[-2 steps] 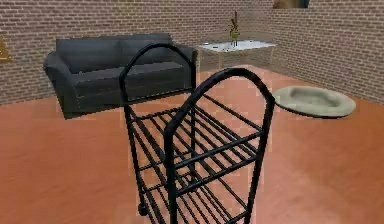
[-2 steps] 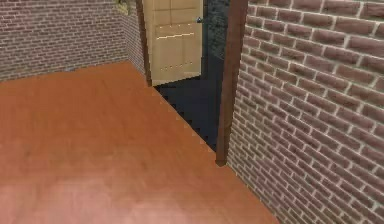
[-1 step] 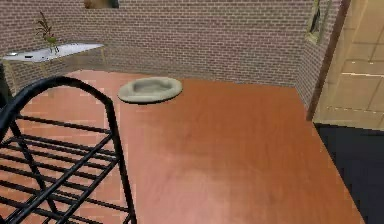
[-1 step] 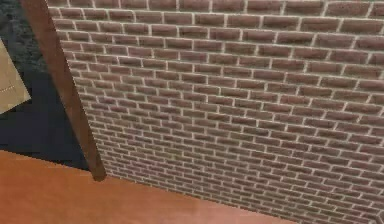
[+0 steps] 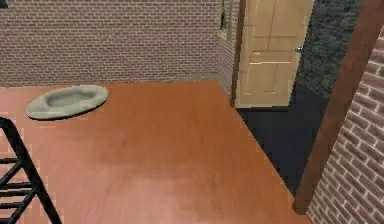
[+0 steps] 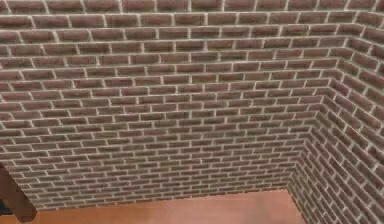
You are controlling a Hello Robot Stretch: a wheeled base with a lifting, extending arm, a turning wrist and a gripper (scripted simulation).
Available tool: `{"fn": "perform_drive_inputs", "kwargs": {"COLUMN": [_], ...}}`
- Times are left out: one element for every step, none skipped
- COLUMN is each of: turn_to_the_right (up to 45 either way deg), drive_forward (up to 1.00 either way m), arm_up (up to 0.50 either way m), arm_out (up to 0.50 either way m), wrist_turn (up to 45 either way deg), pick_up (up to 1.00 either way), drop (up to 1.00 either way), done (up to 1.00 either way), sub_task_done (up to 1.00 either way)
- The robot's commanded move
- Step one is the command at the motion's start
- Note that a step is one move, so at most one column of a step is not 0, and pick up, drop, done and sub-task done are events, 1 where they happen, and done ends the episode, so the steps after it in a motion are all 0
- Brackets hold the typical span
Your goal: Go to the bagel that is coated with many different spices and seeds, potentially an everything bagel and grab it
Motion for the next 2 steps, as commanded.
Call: {"fn": "perform_drive_inputs", "kwargs": {"turn_to_the_right": [0.0,0.0], "drive_forward": [1.0,0.35], "arm_up": [0.0,0.0], "arm_out": [0.0,0.0], "wrist_turn": [0.0,0.0], "pick_up": [0.0,0.0], "drop": [0.0,0.0], "done": [0.0,0.0], "sub_task_done": [0.0,0.0]}}
